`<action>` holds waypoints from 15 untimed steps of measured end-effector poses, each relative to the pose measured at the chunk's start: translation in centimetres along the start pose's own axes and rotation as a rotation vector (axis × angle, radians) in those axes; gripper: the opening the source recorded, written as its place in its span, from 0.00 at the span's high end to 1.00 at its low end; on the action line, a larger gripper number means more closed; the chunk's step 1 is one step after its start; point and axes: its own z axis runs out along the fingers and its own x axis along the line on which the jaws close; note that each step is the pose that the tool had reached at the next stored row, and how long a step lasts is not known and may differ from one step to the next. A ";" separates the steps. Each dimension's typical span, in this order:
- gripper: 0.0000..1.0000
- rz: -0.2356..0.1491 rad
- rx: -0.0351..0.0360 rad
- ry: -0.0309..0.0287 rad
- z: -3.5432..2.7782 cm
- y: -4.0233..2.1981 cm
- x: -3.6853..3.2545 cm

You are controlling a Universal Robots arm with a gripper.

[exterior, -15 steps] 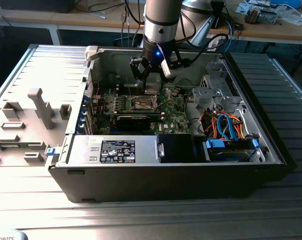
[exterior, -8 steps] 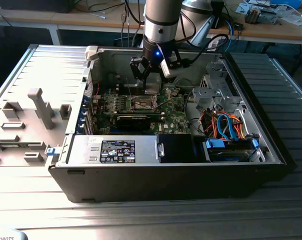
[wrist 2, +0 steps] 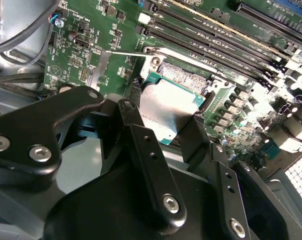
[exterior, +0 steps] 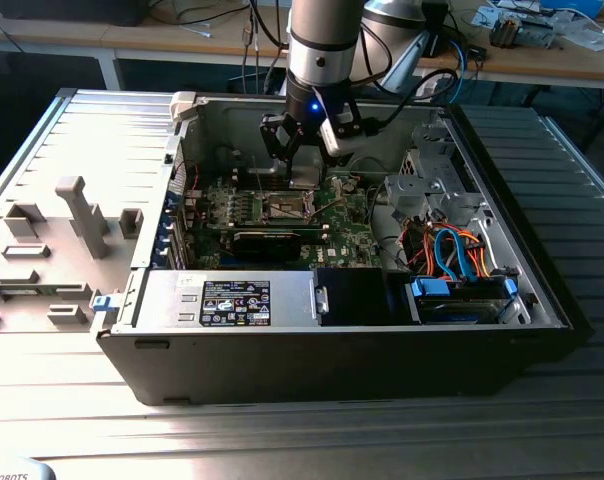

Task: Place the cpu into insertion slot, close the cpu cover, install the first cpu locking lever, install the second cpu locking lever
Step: 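Place the cpu into insertion slot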

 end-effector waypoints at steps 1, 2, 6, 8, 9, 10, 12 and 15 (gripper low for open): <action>0.46 0.002 0.0005 -0.0002 0.00 0.00 0.00; 0.46 0.004 0.0009 -0.0004 0.00 0.00 0.00; 0.46 0.013 0.0027 -0.0013 0.00 0.00 0.00; 0.46 0.018 0.0036 -0.0018 0.00 0.00 0.00; 0.46 0.021 0.0044 -0.0021 0.00 0.00 0.00; 0.46 0.023 0.0048 -0.0023 0.00 0.00 0.00; 0.46 0.027 0.0055 -0.0027 0.00 0.00 0.00; 0.46 0.032 0.0063 -0.0031 0.00 0.00 0.00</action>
